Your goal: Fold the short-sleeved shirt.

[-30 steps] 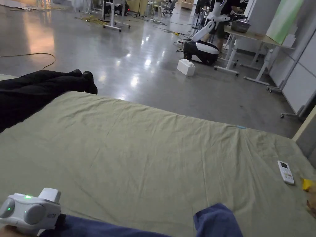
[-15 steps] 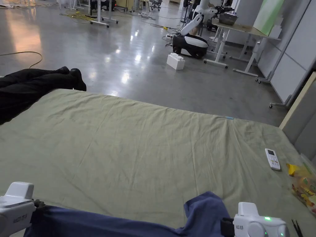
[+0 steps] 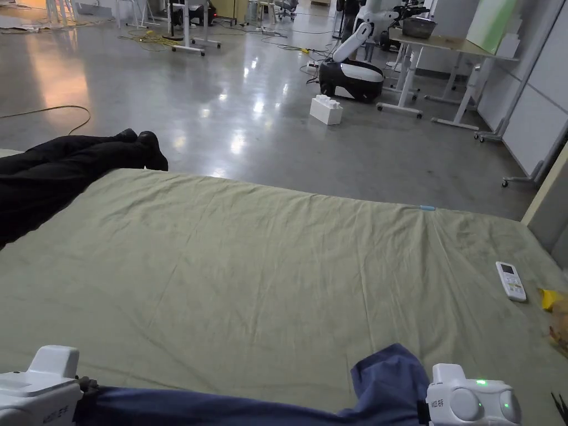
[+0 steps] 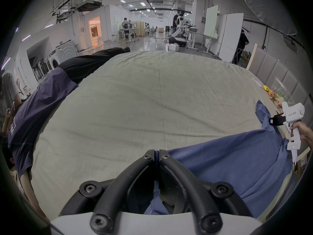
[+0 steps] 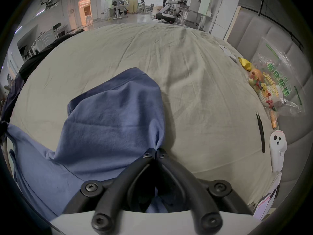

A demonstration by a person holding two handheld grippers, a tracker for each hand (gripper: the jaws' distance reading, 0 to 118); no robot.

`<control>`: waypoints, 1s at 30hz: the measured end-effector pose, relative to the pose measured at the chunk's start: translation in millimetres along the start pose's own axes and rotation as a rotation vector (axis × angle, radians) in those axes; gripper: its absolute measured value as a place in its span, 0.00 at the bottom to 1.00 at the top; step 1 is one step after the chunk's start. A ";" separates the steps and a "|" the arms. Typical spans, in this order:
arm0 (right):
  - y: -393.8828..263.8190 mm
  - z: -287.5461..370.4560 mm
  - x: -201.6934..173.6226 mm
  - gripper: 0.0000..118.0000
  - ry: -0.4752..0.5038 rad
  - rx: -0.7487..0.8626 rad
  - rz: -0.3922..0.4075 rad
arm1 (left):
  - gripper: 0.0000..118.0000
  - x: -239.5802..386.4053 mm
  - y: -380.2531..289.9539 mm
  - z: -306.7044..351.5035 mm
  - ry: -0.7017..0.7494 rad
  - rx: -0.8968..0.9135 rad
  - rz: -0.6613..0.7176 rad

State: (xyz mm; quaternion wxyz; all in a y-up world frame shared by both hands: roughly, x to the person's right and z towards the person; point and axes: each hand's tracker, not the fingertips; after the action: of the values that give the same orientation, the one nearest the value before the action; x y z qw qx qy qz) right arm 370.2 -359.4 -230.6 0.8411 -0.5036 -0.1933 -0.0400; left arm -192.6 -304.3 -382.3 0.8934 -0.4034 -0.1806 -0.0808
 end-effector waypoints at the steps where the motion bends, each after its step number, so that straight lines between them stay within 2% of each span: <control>1: -3.7 0.1 -3.0 0.01 -0.006 0.012 -0.004 | 0.04 -0.4 0.1 2.0 0.000 0.001 0.001; 4: -14.2 22.1 -0.7 0.01 0.002 0.055 -0.050 | 0.04 -4.8 -0.8 7.5 -0.011 0.014 0.015; 8: -20.6 64.1 5.0 0.01 0.012 0.145 -0.036 | 0.04 -11.8 -5.9 22.5 -0.012 0.035 0.025; 11: -33.3 101.8 9.8 0.01 0.028 0.185 -0.087 | 0.04 -16.7 -12.9 38.9 -0.023 0.051 0.050; 16: -61.0 161.7 18.4 0.01 0.046 0.243 -0.099 | 0.04 -25.2 -30.5 75.1 -0.037 0.091 0.059; 23: -130.0 213.4 13.8 0.01 0.055 0.228 -0.032 | 0.04 -39.2 -75.4 110.7 -0.064 0.069 0.054; 28: -189.4 206.1 7.2 0.01 0.016 0.113 0.053 | 0.04 -42.3 -114.0 113.4 -0.067 -0.031 0.009; 30: -209.2 194.8 4.8 0.01 0.023 0.067 0.047 | 0.04 -41.4 -125.6 110.5 -0.060 -0.080 -0.004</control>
State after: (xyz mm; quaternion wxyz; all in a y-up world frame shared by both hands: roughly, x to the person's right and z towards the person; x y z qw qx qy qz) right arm 264.4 -293.2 26.6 0.8603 -0.4792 -0.1731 -0.0194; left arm -295.6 -304.7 -244.2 0.8706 -0.4406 -0.2048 -0.0778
